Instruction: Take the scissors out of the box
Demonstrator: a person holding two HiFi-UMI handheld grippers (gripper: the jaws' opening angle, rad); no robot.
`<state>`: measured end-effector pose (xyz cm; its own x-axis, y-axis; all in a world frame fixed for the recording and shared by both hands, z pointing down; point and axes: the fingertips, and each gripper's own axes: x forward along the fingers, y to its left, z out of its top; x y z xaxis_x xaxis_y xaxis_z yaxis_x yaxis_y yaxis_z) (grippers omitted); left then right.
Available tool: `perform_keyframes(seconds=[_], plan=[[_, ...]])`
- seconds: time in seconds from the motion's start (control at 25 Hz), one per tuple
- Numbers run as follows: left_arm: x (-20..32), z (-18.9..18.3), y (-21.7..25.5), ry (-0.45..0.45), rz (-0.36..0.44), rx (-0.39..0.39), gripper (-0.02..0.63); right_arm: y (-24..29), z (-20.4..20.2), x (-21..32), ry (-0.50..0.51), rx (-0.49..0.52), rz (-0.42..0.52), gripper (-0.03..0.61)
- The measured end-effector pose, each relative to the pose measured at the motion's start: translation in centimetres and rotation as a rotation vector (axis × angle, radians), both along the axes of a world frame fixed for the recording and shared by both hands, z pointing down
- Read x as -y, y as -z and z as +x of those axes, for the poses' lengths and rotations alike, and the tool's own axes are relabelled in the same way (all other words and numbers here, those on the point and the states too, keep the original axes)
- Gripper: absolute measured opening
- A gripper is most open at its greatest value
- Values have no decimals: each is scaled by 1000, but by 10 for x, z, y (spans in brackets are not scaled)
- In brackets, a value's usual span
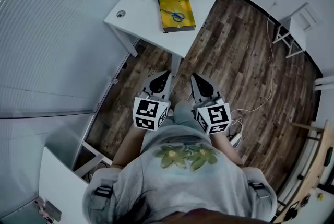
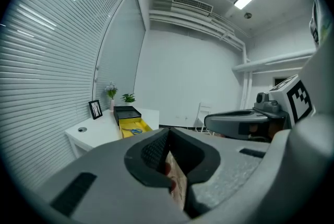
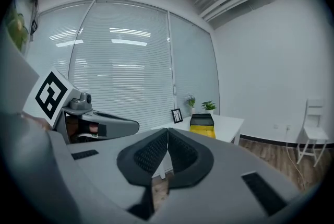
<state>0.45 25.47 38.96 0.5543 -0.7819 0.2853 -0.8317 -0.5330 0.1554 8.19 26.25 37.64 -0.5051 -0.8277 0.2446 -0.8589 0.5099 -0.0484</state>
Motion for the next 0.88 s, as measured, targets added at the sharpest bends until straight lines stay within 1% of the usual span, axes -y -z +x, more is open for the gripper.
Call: perform_keyframes(seconds=[0.24, 0.44, 0.56, 0.76, 0.88], plan=[[24, -10, -10, -6, -26, -6, 6, -9, -11, 30, 20, -22, -23, 8], [49, -25, -16, -4, -41, 6, 7, -22, -21, 53, 50, -33, -71, 8], [71, -37, -13, 8, -40, 7, 7, -25, -29, 77, 68, -25, -93, 8], [107, -62, -16, 40, -57, 21, 6, -27, -49, 121, 96, -29, -97, 8], [129, -71, -17, 29, -73, 27, 6, -25, -63, 147, 110, -32, -101, 8]])
